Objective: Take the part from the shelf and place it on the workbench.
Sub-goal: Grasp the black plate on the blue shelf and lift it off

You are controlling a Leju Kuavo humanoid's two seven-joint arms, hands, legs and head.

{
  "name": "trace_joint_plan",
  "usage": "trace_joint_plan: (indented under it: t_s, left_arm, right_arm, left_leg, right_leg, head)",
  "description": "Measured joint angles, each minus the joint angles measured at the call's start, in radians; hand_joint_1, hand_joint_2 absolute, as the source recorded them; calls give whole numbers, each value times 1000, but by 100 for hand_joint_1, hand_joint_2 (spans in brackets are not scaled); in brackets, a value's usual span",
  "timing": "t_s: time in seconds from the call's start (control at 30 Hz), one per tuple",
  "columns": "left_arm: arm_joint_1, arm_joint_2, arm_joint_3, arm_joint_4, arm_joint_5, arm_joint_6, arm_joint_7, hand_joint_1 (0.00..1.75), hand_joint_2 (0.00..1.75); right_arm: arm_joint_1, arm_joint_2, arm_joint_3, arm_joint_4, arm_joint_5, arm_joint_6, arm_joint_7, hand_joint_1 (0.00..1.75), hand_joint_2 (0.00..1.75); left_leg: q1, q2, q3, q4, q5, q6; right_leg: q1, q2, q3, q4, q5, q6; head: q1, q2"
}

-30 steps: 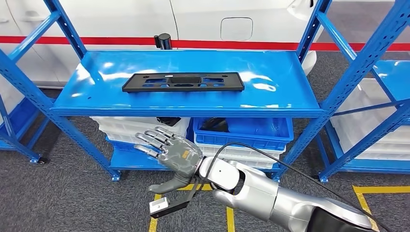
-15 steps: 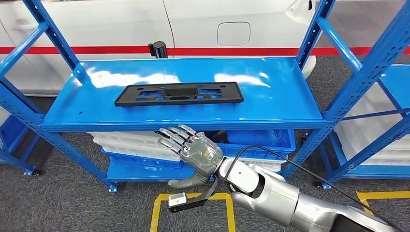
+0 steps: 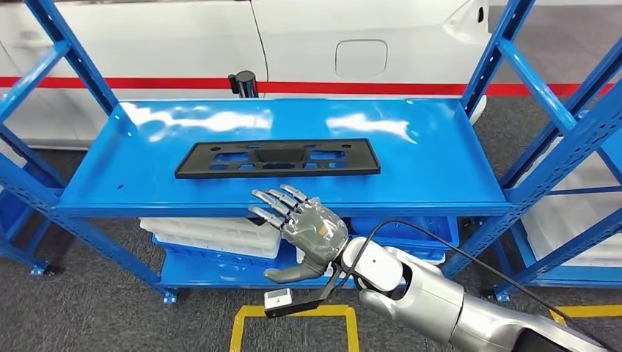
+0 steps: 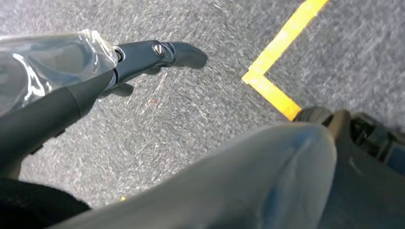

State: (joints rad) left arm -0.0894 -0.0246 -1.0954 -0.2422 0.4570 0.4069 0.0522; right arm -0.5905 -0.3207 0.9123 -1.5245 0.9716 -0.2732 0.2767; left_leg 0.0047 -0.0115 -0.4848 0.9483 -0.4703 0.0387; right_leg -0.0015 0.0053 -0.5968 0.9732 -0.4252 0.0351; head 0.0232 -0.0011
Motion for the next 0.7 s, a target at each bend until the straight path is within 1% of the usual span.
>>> trace_joint_plan:
  t_s: [0.03,0.07,0.1,0.13,0.17,0.23,0.27,0.3,0.33,0.37,0.4,0.43,0.47,0.5,0.53,0.6,0.63,0.67,0.7]
  left_arm:
    - [-1,0,-1,0,0,0,0,0,0]
    - [-2,0,-1,0,0,0,1,0,0]
    - [-4,0,-2,0,-1,0,1,0,0]
    - [-5,0,-2,0,-1,0,1,0,0]
    - [-6,0,-3,0,-2,0,2,0,0]
    - [-9,-1,-3,0,-3,0,2,0,0]
    - [-10,-1,-3,0,-3,0,2,0,0]
    - [-11,0,-3,0,-3,0,2,0,0]
    - [-12,0,-3,0,-3,0,2,0,0]
    - [-12,0,-3,0,-3,0,2,0,0]
    - [-12,0,-3,0,-3,0,2,0,0]
    - [-12,0,-3,0,-3,0,2,0,0]
    - [-12,0,-3,0,-3,0,2,0,0]
    - [-11,0,-3,0,-4,0,2,0,0]
    - [-11,0,-4,0,-4,0,2,0,0]
    - [-10,-2,-4,0,-5,0,2,0,0]
    - [-10,-2,-4,0,-5,0,2,0,0]
    - [-11,-3,-5,0,-6,0,2,0,0]
    - [-11,-4,-5,0,-6,0,2,0,0]
  right_arm:
    - [1,-1,0,-2,0,0,0,0,0]
    - [2,-2,-1,-5,0,0,0,0,0]
    - [2,-3,-3,-7,0,-1,0,0,0]
    - [1,-4,-5,-9,0,-1,0,0,0]
    - [1,-4,-7,-11,0,-2,0,0,0]
    - [3,-5,-9,-12,0,-3,0,0,0]
    - [5,-6,-9,-12,0,-3,0,0,0]
    - [7,-6,-9,-12,0,-3,0,0,0]
    - [8,-7,-9,-13,0,-3,0,0,0]
    - [9,-7,-10,-14,0,-3,0,0,0]
    - [9,-8,-10,-16,0,-3,0,0,0]
    - [9,-8,-11,-17,0,-3,0,0,0]
    - [9,-9,-12,-18,0,-3,0,0,0]
    - [10,-9,-12,-19,0,-3,0,0,0]
    - [10,-9,-13,-21,0,-4,0,0,0]
    - [11,-12,-15,-25,1,-4,0,0,0]
    - [10,-14,-16,-27,1,-4,0,0,0]
    - [10,-16,-17,-29,1,-5,0,0,0]
    - [11,-18,-17,-31,1,-5,0,0,0]
  left_leg:
    - [0,1,1,2,-2,-6]
    - [1,1,2,7,-6,-11]
    - [1,1,-2,24,-10,-15]
    - [3,2,-20,58,-21,-19]
    - [5,2,-52,113,-39,-24]
    - [8,2,-142,250,-81,-34]
    - [8,2,-180,295,-92,-36]
    - [8,2,-203,306,-87,-36]
    - [7,2,-206,278,-60,-34]
    - [6,2,-192,217,-15,-29]
    - [4,3,-169,139,38,-24]
    - [0,3,-149,76,70,-18]
    - [-4,3,-133,35,88,-13]
    - [-7,3,-126,15,94,-8]
    - [-8,2,-121,13,87,-3]
    - [-5,2,-108,5,92,7]
    - [-2,2,-101,3,89,11]
    - [-1,2,-96,1,87,15]
    - [-1,3,-92,1,84,19]
  right_leg:
    - [2,0,2,-2,-2,-8]
    - [0,0,8,-4,4,-15]
    - [-2,0,15,-5,1,-21]
    - [-4,0,23,-6,-2,-27]
    - [-6,0,30,-7,-6,-31]
    - [-6,1,40,-7,-17,-34]
    - [-6,1,47,-7,-23,-34]
    - [-6,2,55,-7,-30,-34]
    - [-6,3,66,-7,-38,-33]
    - [-6,4,79,-8,-47,-32]
    - [-6,5,90,-9,-56,-29]
    - [-5,6,100,-10,-63,-26]
    - [-5,7,106,-12,-70,-21]
    - [-4,9,111,-12,-72,-15]
    - [-4,10,114,-10,-72,-10]
    - [-4,9,115,4,-78,0]
    - [-4,8,104,29,-90,5]
    - [-5,7,81,72,-111,8]
    - [-6,6,45,134,-136,11]
  head:
    - [0,0]
    - [1,0]
    - [0,0]
    - [-1,0]
    - [-2,0]
    - [-4,0]
    - [-4,0]
    - [-4,0]
    - [-4,0]
    - [-4,0]
    - [-4,0]
    - [-4,0]
    - [-4,0]
    - [-4,0]
    - [-4,0]
    - [-3,0]
    - [-2,0]
    - [-2,0]
    - [-1,0]
